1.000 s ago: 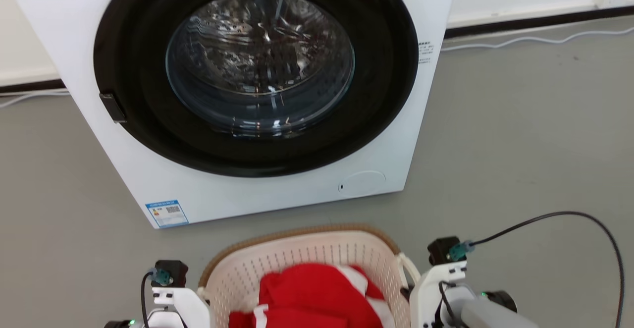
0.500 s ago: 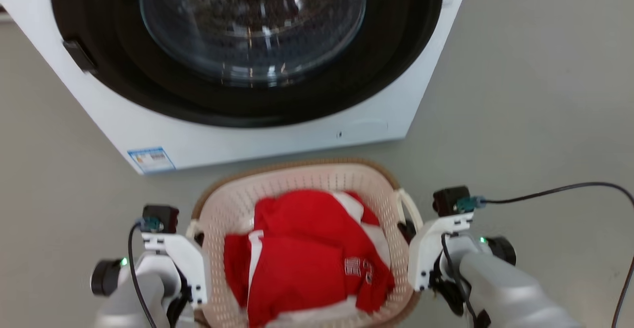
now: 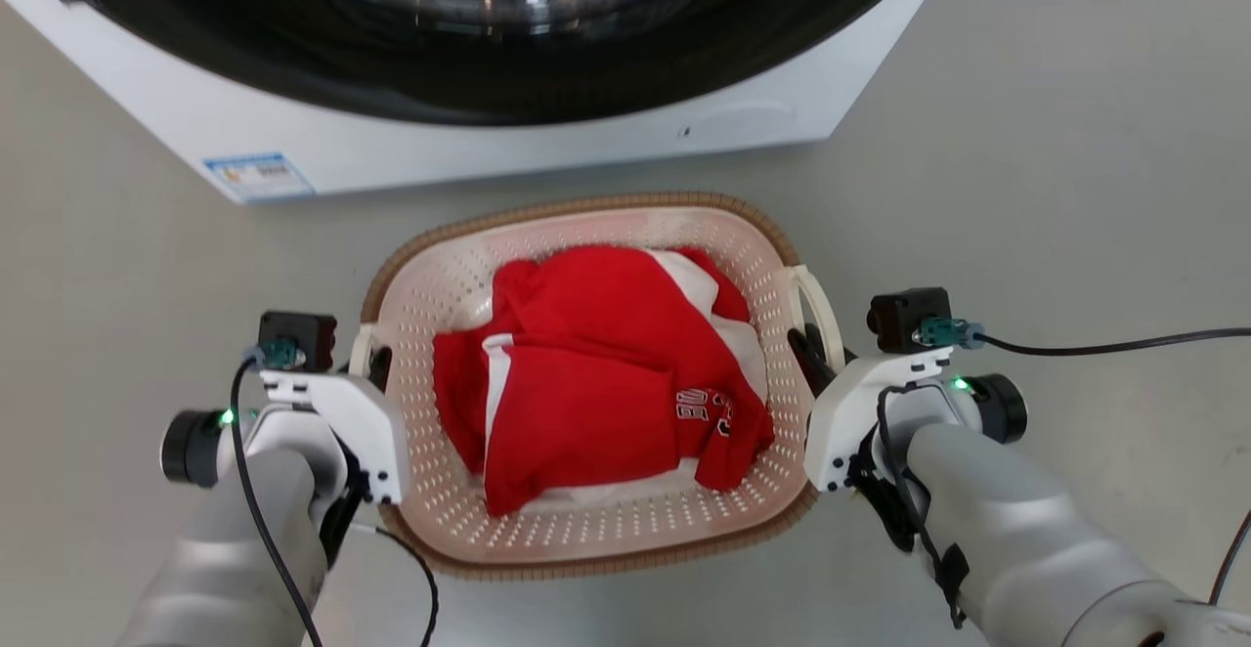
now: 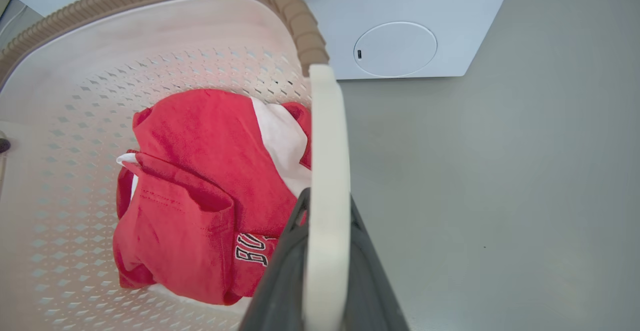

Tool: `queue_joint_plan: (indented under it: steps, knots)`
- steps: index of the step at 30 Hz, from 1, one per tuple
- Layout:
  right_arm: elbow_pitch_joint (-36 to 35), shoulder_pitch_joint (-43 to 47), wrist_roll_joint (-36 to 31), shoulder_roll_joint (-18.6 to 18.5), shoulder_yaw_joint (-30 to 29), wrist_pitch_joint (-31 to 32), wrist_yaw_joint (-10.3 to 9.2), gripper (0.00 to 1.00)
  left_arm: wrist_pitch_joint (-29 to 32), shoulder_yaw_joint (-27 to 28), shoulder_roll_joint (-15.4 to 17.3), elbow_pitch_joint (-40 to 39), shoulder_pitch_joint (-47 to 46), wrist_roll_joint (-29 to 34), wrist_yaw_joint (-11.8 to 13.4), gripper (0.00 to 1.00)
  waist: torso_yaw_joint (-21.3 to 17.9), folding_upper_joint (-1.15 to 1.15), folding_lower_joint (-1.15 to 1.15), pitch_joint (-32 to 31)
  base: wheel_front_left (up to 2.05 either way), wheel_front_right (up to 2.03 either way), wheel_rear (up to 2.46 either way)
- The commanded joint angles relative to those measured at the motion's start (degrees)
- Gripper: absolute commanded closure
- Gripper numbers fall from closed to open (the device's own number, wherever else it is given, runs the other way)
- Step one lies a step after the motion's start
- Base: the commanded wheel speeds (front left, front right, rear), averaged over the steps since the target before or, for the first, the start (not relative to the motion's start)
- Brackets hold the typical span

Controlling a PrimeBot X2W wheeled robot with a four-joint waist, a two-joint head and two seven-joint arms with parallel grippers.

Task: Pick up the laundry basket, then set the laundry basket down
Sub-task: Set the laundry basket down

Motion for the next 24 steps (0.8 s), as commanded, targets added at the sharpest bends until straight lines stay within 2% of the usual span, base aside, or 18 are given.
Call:
queue_joint_plan:
  steps: [1,9,15,24]
  knots:
    - [-0.6,-0.6,-1.0,0.6,0.4,-1.7,0.94,1.00,-0.5,0.6,2.0,-0.5,-2.0,0.9,0.3,1.00,0.8,0.00,0.00,2.5,0.00,0.00,0.00]
    - [0.1,-3.4,-4.4,0.6,-2.5,-2.2,0.94,1.00,-1.2,1.2,2.9,-2.6,-5.4,1.9,1.2,1.00,2.0,0.00,0.00,9.3,0.00,0.00,0.00]
    - [0.0,-6.1,-10.3,0.6,-9.1,-2.2,0.94,1.00,-1.3,3.4,4.5,-8.1,-7.1,3.8,2.7,1.00,2.7,0.00,0.00,14.6,0.00,0.00,0.00]
    - [-1.1,-8.1,-21.9,-0.1,-20.6,-2.2,0.94,1.00,-1.3,6.9,4.9,-13.5,-9.5,7.7,3.7,1.00,3.8,0.00,0.00,21.0,0.00,0.00,0.00]
